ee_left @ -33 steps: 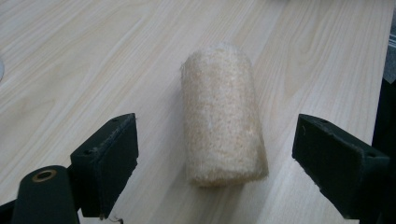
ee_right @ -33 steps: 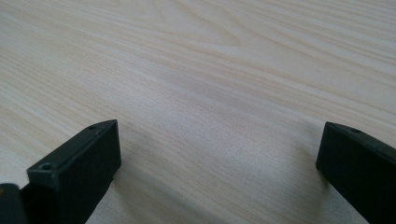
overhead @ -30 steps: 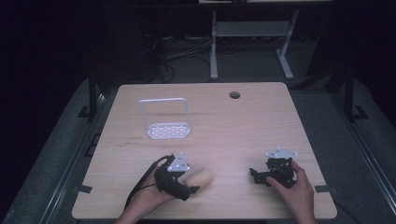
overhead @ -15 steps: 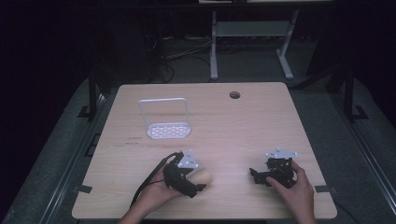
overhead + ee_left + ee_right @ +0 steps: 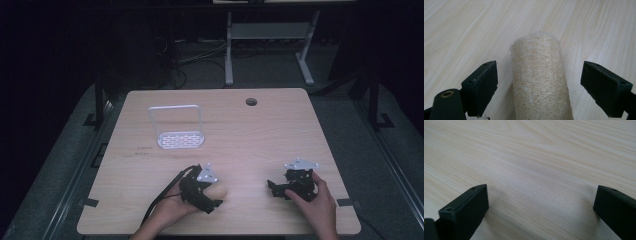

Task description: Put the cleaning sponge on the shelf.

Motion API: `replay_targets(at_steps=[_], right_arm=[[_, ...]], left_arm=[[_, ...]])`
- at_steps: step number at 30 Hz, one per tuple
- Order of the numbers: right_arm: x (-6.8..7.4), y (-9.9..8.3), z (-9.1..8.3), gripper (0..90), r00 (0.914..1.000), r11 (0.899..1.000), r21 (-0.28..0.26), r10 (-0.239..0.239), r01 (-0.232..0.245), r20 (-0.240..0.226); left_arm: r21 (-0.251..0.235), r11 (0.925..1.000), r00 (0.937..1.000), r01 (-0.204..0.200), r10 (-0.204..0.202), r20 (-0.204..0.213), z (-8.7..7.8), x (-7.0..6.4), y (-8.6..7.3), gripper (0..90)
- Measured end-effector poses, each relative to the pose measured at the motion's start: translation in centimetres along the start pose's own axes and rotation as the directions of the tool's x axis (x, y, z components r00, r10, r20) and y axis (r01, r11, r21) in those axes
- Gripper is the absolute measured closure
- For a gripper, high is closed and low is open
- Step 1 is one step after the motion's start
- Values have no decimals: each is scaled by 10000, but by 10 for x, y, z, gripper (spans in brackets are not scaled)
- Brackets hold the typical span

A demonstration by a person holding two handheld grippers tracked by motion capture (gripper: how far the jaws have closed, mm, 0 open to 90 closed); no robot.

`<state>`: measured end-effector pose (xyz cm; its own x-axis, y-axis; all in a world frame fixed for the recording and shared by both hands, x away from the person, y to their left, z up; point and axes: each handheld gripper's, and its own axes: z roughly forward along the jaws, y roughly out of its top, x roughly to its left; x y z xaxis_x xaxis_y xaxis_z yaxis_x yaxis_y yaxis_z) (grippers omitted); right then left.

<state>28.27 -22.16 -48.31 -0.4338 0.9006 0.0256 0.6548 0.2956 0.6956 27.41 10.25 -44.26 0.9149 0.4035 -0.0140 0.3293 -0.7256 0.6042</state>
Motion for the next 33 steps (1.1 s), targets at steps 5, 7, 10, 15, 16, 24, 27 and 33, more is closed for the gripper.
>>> replay_targets(at_steps=[5, 7, 10, 15, 16, 24, 27, 33], right_arm=[[0, 0, 0, 0, 10000, 10000, -1, 3, -3, -1], [0, 0, 0, 0, 10000, 10000, -2, 4, -4, 0], [0, 0, 0, 0, 10000, 10000, 0, 4, -4, -1], [0, 0, 0, 0, 10000, 10000, -2, 0, 0, -2], [0, 0, 0, 0, 10000, 10000, 0, 1, -1, -1], [0, 0, 0, 0, 10000, 10000, 0, 4, -4, 0], [0, 0, 0, 0, 10000, 10000, -1, 3, -3, 0], [0, 0, 0, 0, 10000, 10000, -4, 2, -2, 1]], left_arm=[[110, 9999, 10000, -25, 25, -53, 4, -1, -1, 141], [139, 9999, 10000, 11, -11, -32, 6, -1, -1, 142], [231, 9997, 10000, 24, -23, -60, 8, -1, -2, 143], [350, 9994, 10000, 5, -3, -80, 11, -1, -3, 144], [362, 9993, 10000, -13, 15, -61, 12, -1, -3, 144], [416, 9991, 10000, -50, 52, -61, 12, -2, -3, 181], [346, 9994, 10000, 2, 0, -71, 11, -1, -3, 218], [249, 9996, 9999, 122, -120, -75, 10, 0, -3, 252]])
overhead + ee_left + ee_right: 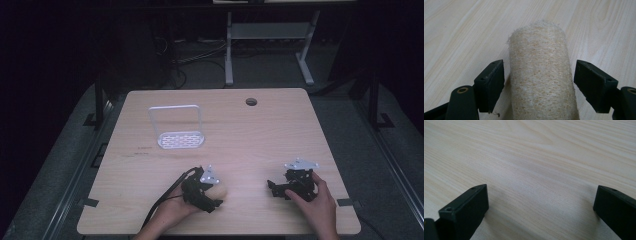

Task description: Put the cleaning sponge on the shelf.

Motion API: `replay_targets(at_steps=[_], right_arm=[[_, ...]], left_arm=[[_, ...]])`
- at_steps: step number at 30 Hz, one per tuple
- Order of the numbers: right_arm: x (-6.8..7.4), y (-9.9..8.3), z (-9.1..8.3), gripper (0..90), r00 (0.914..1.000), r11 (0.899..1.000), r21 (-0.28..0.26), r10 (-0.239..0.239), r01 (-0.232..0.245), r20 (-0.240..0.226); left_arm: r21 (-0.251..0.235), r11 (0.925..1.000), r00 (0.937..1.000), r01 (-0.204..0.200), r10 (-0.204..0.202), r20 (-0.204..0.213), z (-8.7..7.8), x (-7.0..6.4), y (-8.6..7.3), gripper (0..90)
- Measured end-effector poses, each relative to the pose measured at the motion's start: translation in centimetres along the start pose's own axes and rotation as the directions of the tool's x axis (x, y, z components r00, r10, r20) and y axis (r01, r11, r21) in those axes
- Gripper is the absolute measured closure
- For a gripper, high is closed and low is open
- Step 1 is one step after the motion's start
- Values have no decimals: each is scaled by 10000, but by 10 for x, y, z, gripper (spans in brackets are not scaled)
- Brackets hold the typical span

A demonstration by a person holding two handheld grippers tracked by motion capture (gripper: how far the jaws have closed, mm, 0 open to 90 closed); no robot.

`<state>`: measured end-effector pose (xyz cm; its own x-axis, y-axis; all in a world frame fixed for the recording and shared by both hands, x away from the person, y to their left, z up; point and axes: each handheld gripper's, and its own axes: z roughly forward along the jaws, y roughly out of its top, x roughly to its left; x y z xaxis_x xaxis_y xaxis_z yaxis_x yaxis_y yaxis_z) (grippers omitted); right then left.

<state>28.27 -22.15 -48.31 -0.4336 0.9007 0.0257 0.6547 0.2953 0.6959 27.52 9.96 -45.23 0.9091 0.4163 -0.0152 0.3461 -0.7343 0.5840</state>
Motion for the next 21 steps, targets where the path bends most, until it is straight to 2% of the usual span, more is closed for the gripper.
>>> replay_targets(at_steps=[2, 6, 17, 21], right_arm=[[0, 0, 0, 0, 10000, 10000, 5, 1, -1, 0], [0, 0, 0, 0, 10000, 10000, 1, 1, -1, -2], [0, 0, 0, 0, 10000, 10000, 4, -1, 1, -1], [0, 0, 0, 0, 10000, 10000, 3, 0, 0, -2]], left_arm=[[5, 10000, 10000, -10, 10, 0, 0, 0, 0, 268], [-92, 9999, 10000, -73, 73, -38, -2, 0, 0, 392], [-49, 10000, 10000, 15, -14, 58, -4, 1, -1, 405], [-171, 9997, 9998, 164, -162, 139, -7, 4, -2, 407]])
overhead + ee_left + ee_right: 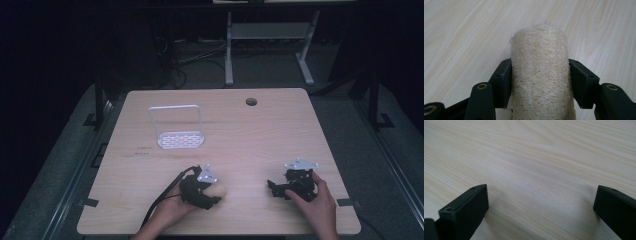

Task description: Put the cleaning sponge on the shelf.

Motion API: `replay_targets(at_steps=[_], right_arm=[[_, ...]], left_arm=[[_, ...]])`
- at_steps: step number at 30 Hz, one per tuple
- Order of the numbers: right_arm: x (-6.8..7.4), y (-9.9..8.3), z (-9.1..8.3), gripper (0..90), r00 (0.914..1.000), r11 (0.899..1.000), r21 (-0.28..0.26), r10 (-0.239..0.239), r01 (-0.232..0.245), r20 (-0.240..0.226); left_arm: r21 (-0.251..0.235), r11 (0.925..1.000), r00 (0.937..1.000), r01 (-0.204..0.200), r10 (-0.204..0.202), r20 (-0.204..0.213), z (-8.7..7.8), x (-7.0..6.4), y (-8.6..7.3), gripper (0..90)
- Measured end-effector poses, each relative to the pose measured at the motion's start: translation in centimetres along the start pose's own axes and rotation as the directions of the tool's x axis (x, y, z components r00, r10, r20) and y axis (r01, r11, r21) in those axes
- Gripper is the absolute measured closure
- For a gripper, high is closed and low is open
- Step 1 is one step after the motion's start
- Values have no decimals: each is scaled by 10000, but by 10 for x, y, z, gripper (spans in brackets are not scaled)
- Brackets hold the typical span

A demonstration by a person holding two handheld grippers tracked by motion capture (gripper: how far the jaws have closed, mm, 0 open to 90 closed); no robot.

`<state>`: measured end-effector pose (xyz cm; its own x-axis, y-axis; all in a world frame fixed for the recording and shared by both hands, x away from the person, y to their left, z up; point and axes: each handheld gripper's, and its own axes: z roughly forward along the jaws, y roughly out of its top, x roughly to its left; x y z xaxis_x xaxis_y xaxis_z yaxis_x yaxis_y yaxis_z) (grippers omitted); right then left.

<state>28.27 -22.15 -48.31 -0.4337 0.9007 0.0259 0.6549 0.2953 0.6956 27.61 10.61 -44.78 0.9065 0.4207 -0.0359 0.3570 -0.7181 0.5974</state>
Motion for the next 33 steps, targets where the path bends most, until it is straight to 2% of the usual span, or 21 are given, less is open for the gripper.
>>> replay_targets(at_steps=[8, 14, 20, 33], right_arm=[[0, 0, 0, 0, 10000, 10000, 1, -1, 1, 0], [0, 0, 0, 0, 10000, 10000, -1, 1, -1, -2], [0, 0, 0, 0, 10000, 10000, -3, 2, -2, 0], [0, 0, 0, 0, 10000, 10000, 0, 5, -5, 0]], left_arm=[[-103, 9998, 9998, 179, -179, 7, -8, 6, -3, 409], [-170, 9989, 9989, 441, -443, -134, -15, 13, -8, 410], [-206, 9986, 9985, 497, -501, -214, -19, 16, -12, 410], [-327, 9951, 9937, 933, -951, -596, -32, 30, -23, 411]])
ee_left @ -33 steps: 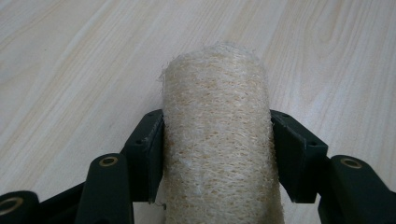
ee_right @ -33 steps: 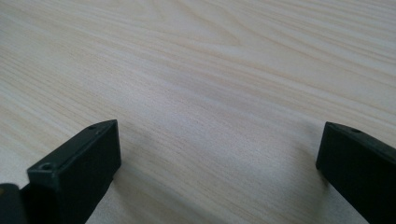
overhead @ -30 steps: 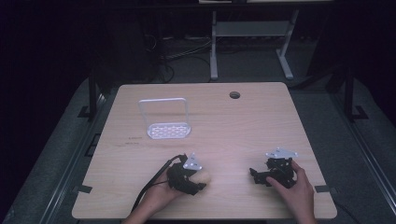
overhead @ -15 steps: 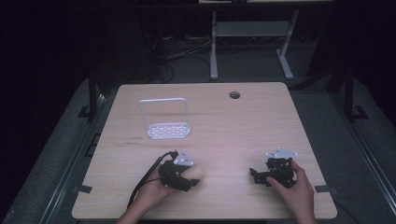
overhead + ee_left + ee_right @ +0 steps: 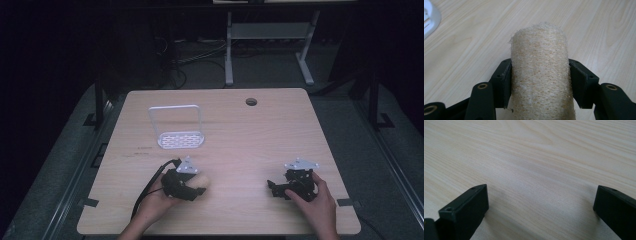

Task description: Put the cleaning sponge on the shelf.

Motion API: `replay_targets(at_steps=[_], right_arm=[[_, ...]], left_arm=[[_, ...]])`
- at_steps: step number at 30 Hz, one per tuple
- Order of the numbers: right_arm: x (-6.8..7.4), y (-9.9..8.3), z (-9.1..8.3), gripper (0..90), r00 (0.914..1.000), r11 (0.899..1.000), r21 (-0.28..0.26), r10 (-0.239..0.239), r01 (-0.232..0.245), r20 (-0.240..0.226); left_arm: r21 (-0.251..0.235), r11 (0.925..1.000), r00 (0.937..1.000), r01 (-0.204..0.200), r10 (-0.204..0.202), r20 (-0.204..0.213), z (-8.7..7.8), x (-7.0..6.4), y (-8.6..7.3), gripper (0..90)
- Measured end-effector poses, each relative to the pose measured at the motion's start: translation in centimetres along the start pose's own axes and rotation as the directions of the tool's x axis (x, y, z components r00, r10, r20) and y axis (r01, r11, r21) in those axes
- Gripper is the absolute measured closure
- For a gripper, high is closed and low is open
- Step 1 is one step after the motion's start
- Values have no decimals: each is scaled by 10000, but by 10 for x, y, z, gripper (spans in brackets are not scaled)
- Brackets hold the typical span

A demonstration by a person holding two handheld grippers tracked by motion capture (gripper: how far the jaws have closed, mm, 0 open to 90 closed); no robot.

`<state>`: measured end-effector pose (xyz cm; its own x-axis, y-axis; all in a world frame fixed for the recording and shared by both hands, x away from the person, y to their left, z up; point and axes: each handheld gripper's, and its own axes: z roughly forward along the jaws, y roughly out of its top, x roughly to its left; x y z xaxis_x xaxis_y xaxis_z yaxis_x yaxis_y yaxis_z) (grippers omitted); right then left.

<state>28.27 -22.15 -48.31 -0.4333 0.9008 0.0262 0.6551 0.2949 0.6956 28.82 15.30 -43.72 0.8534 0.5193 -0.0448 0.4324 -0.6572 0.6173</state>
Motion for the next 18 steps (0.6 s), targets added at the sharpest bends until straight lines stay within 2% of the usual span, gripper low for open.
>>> replay_targets(at_steps=[18], right_arm=[[0, 0, 0, 0, 10000, 10000, -1, 2, -2, 1]], left_arm=[[-149, 9983, 9966, 556, -564, -594, -17, 22, -13, 411]])
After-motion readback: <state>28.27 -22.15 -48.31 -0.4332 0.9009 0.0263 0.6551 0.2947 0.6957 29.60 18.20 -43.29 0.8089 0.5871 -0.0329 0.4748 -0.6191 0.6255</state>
